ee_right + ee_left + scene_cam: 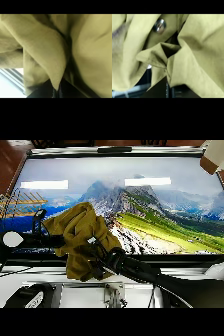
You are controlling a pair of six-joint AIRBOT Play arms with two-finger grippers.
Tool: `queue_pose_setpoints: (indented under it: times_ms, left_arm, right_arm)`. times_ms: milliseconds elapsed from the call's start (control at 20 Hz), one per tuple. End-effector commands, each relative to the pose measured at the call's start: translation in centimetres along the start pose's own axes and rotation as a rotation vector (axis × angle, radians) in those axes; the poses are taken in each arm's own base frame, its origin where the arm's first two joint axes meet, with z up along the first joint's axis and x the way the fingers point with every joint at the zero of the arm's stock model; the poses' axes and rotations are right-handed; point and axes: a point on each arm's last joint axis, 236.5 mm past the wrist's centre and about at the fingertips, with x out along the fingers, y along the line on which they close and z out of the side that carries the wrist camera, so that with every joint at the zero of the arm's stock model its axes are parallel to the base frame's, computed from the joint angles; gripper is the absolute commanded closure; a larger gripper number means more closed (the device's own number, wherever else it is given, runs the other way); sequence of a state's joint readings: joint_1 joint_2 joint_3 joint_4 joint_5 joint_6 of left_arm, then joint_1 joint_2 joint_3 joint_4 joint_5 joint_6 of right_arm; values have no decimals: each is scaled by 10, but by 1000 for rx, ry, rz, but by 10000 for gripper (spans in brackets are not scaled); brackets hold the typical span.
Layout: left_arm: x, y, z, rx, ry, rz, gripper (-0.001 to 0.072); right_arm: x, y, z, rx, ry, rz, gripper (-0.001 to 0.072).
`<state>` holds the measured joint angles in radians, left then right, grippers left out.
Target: Fold the shirts.
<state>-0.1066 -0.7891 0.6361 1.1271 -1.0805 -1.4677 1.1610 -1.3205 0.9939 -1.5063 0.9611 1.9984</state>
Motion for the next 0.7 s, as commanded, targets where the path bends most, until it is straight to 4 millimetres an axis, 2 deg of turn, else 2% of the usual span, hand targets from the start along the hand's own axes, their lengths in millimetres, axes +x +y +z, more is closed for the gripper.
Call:
queue_pose_setpoints:
  times_ms: [0, 50, 100, 150, 200, 250, 300, 350, 400, 450, 500, 550, 600, 650]
  left_arm:
    - [-50, -58, 60, 74, -203, -158, 653]
    - [-88, -91, 91, 115, -338, -247, 653]
    - [-142, -129, 122, 152, -503, -350, 653]
    - [-205, -165, 145, 191, -673, -450, 653]
    - [-267, -194, 157, 226, -822, -532, 653]
    - [-331, -220, 161, 268, -966, -604, 653]
    - [-385, -240, 154, 340, -1081, -643, 653]
    - [-431, -259, 140, 445, -1184, -646, 653]
    - [-465, -271, 127, 506, -1255, -652, 653]
    - [-489, -280, 115, 541, -1302, -664, 653]
    - [-499, -283, 109, 553, -1321, -671, 654]
    - [-496, -284, 107, 548, -1300, -678, 654]
    - [-481, -282, 108, 557, -1244, -647, 655]
    - [-451, -272, 114, 567, -1157, -569, 655]
  right_arm:
    - [-97, -62, 59, -151, -228, -311, 644]
    - [-155, -78, 88, -173, -376, -407, 645]
    - [-220, -88, 112, -184, -547, -473, 645]
    - [-283, -92, 127, -172, -706, -497, 644]
    - [-349, -92, 133, -139, -868, -482, 644]
    - [-405, -85, 132, -105, -1009, -418, 644]
    - [-462, -73, 127, -75, -1160, -311, 644]
    - [-510, -60, 119, -65, -1286, -201, 645]
    - [-550, -54, 108, -55, -1384, -122, 645]
    - [-569, -53, 99, -48, -1421, -85, 645]
    - [-572, -53, 95, -49, -1412, -76, 644]
    - [-562, -58, 93, -51, -1369, -103, 645]
    - [-540, -65, 93, -46, -1281, -149, 645]
    - [-516, -73, 92, -41, -1180, -200, 644]
